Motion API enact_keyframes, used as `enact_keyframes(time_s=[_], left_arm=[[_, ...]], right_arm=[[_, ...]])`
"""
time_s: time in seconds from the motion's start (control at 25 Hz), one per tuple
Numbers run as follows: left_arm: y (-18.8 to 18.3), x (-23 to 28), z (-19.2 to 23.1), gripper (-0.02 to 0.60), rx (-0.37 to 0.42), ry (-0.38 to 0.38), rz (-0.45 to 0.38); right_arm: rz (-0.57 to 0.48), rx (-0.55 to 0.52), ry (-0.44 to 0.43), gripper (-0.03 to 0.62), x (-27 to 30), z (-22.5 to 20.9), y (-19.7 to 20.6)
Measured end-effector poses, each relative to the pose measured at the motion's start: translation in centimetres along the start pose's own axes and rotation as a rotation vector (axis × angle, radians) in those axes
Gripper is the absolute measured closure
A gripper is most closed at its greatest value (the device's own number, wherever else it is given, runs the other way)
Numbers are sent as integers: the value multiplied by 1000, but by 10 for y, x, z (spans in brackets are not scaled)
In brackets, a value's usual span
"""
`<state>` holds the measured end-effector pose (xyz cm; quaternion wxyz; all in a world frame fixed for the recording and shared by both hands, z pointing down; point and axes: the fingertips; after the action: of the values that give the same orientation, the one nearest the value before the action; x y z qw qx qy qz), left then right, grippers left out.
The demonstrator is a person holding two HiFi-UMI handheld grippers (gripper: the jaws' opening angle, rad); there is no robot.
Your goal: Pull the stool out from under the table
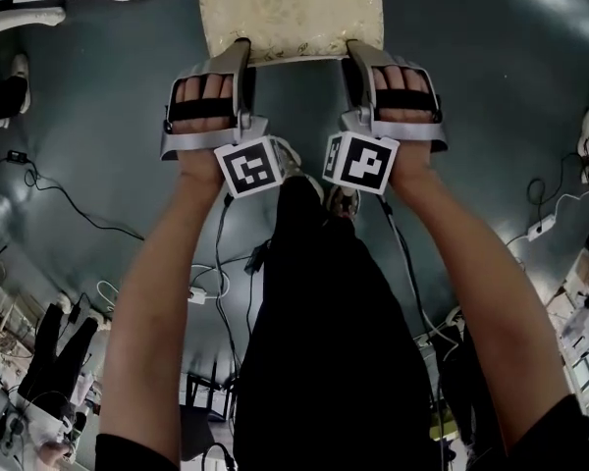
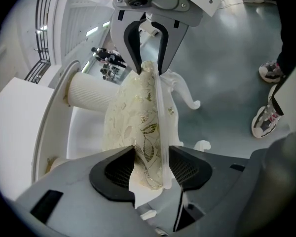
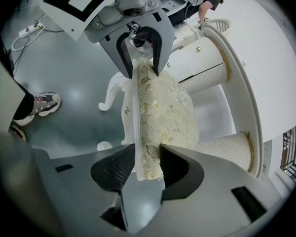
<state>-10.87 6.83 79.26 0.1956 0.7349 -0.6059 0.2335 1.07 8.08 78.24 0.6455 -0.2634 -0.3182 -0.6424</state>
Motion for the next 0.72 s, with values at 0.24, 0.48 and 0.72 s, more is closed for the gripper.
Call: enact_keyframes(time_s=[0.24, 0.48, 0.72], left_arm=[[3, 2, -2, 354, 16, -6, 12], [4, 0, -4, 354, 18, 6, 35], [4, -5, -6, 354, 18, 18, 59]], right_arm=[[11, 59, 0, 480, 1, 1, -2], [8, 54, 8, 480, 0, 1, -4], [10, 48, 20, 497, -5, 0, -4]])
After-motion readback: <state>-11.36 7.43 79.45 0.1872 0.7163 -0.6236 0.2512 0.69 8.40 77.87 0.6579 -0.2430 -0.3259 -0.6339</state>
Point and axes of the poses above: the fingertips, and each gripper's own axes: x forward along the fingers, z to its left, y out of its underside, and after that the axes turned 6 degrees about -y, right-handed
